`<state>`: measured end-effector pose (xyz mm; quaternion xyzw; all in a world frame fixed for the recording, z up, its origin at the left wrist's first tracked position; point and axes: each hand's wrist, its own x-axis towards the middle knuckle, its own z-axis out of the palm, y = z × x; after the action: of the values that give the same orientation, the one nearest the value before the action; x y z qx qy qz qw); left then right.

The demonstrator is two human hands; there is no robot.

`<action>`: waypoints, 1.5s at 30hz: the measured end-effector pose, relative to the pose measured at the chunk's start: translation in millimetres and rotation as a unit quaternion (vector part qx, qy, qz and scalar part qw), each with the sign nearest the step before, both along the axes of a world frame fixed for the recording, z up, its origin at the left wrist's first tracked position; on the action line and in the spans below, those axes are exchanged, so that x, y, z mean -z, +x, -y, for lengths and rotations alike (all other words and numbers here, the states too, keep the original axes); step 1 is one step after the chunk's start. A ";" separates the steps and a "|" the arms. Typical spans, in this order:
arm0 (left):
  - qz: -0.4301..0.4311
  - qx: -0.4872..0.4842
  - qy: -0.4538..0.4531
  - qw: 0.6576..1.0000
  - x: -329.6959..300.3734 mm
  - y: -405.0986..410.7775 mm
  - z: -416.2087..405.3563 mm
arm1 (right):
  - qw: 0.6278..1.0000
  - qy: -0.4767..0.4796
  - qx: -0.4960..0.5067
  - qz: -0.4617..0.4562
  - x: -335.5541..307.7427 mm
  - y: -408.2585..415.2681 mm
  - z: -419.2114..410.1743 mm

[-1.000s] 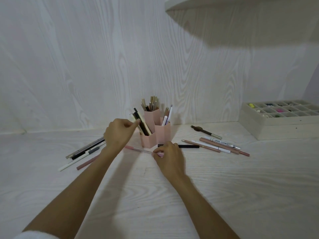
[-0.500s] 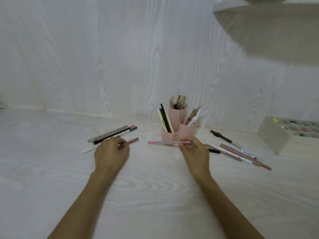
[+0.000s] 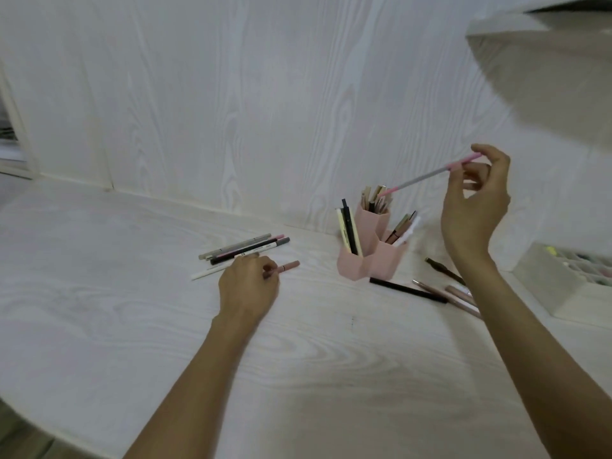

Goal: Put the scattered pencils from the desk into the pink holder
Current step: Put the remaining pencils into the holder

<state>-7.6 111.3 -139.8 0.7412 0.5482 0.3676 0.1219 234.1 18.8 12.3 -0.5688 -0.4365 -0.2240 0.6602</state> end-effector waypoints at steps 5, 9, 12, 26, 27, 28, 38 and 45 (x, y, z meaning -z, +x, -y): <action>0.006 0.003 0.001 1.000 0.1 -1.1 0.8 | 0.983 -0.126 0.084 0.108 -3.2 7.8 -28.6; 0.005 0.005 0.002 1.000 -0.5 -0.9 0.0 | 0.956 -0.246 0.064 0.146 11.3 15.3 -41.6; 0.004 0.009 0.001 1.000 -0.6 -0.4 0.0 | 0.908 -0.350 0.065 0.221 27.4 18.1 -45.4; -0.030 0.039 0.015 0.999 0.4 1.0 0.2 | 0.977 -0.191 0.088 0.049 85.1 26.9 30.7; -0.047 0.047 0.021 0.998 0.1 1.6 0.9 | 0.966 -0.237 0.094 0.050 101.5 30.5 38.2; -0.055 0.055 0.027 0.997 0.3 1.4 1.3 | 0.950 -0.292 0.091 0.059 116.8 33.8 43.0; -0.061 0.080 0.158 0.982 -4.3 2.4 10.9 | 0.877 -0.449 0.039 0.167 152.2 43.9 49.6; 0.357 0.155 0.053 0.920 -82.2 59.7 26.3 | 0.889 -0.438 0.008 0.130 148.3 42.0 51.6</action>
<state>52.1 84.9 -57.6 0.6418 0.3263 0.6126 0.3259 276.1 -32.8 -136.0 -0.7696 -0.5675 -0.0873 0.2794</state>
